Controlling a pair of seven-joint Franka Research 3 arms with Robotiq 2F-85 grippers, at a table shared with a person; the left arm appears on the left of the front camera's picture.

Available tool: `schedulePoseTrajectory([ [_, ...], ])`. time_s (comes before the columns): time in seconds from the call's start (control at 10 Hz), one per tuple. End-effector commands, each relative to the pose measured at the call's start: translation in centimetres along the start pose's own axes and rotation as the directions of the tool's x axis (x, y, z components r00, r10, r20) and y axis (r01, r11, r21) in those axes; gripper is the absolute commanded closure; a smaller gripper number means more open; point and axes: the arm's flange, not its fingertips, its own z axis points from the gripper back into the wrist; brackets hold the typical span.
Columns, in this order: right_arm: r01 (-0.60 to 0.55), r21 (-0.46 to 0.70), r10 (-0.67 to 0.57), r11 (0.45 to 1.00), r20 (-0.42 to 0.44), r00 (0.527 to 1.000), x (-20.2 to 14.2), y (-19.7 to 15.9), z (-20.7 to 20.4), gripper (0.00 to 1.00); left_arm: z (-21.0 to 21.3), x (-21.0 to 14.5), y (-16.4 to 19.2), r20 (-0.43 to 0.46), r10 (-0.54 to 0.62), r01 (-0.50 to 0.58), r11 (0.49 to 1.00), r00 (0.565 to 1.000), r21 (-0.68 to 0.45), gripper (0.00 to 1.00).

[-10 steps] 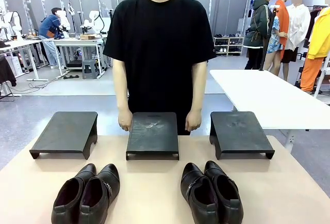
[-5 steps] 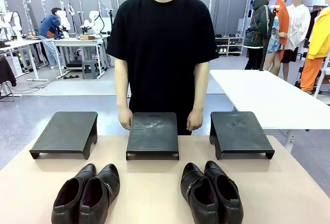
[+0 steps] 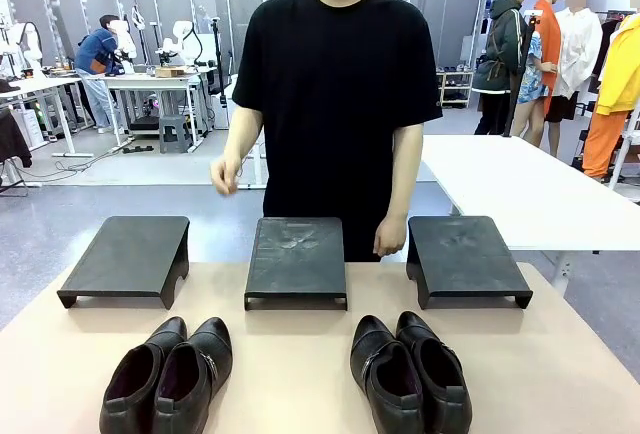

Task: Place the shoes on the stand as instructed by the person.
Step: Pick up one pair of Shoes and place it on the Shoes Stand indicated by the person.

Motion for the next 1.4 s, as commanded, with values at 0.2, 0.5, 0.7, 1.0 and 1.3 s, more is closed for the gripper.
schedulePoseTrajectory([
  [0.2,0.001,0.015,-0.001,1.000,0.005,1.000,0.01,0.08,0.01,0.00,0.30,0.13,0.05,-0.006,0.001,-0.001,1.000,1.000,-0.010,0.00],
  [0.5,0.001,0.015,-0.001,1.000,0.005,1.000,0.01,0.08,0.01,0.00,0.30,0.13,0.05,-0.006,0.001,-0.001,1.000,1.000,-0.010,0.00],
  [0.7,0.001,0.015,-0.001,1.000,0.005,1.000,0.01,0.08,0.01,0.00,0.30,0.13,0.05,-0.006,0.001,-0.001,1.000,1.000,-0.010,0.00],
  [1.0,0.001,0.015,-0.001,1.000,0.005,1.000,0.01,0.08,0.01,0.00,0.30,0.13,0.05,-0.006,0.001,-0.001,1.000,1.000,-0.010,0.00],
  [1.3,0.001,0.015,-0.001,1.000,0.005,1.000,0.01,0.08,0.01,0.00,0.30,0.13,0.05,-0.006,0.001,-0.001,1.000,1.000,-0.010,0.00],
])
